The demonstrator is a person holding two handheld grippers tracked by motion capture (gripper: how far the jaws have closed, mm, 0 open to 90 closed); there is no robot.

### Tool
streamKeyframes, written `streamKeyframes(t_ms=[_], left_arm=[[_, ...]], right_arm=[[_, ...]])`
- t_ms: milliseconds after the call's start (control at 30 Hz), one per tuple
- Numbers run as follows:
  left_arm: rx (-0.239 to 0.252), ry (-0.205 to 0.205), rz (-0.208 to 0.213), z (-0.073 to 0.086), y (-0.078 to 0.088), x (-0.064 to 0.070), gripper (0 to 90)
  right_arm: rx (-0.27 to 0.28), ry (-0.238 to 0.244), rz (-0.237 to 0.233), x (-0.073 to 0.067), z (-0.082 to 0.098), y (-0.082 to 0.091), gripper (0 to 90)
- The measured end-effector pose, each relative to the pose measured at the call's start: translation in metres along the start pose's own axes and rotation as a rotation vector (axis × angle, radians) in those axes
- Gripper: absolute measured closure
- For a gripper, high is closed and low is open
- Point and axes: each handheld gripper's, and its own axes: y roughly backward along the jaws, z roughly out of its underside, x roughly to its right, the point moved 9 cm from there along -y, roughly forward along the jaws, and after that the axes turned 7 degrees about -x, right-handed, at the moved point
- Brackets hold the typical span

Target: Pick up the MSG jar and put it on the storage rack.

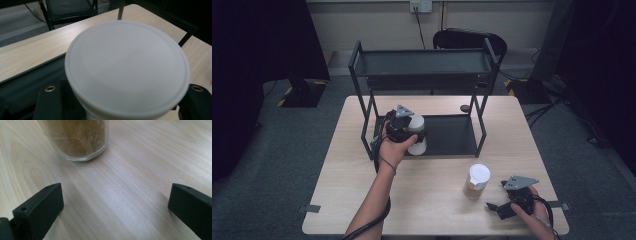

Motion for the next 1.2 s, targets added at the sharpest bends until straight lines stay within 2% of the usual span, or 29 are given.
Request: streamKeyframes(t_ms=[333,533,700,933,1100,1200], left_arm=[[0.001,0.014,-0.005,-0.021,0.009,-0.006,34.6],[0.003,0.012,-0.027,-0.035,0.017,-0.008,34.6],[0.008,0.002,-0.041,-0.047,0.027,-0.007,34.6],[0.016,0.003,-0.041,-0.063,0.042,-0.007,34.6],[0.021,-0.011,-0.046,-0.073,0.053,-0.006,34.6],[0.028,0.002,-0.040,-0.079,0.060,-0.007,34.6]], right_arm=[[0.000,-0.001,0.000,0.000,0.000,0.000,0.0],[0.001,-0.001,0.000,0.000,0.000,0.000,0.0],[0.001,-0.001,0.000,0.000,0.000,0.000,0.0],[0.000,-0.001,0.000,0.000,0.000,0.000,0.0],[0.001,-0.001,0.000,0.000,0.000,0.000,0.0],[0.001,-0.001,0.000,0.000,0.000,0.000,0.0]])
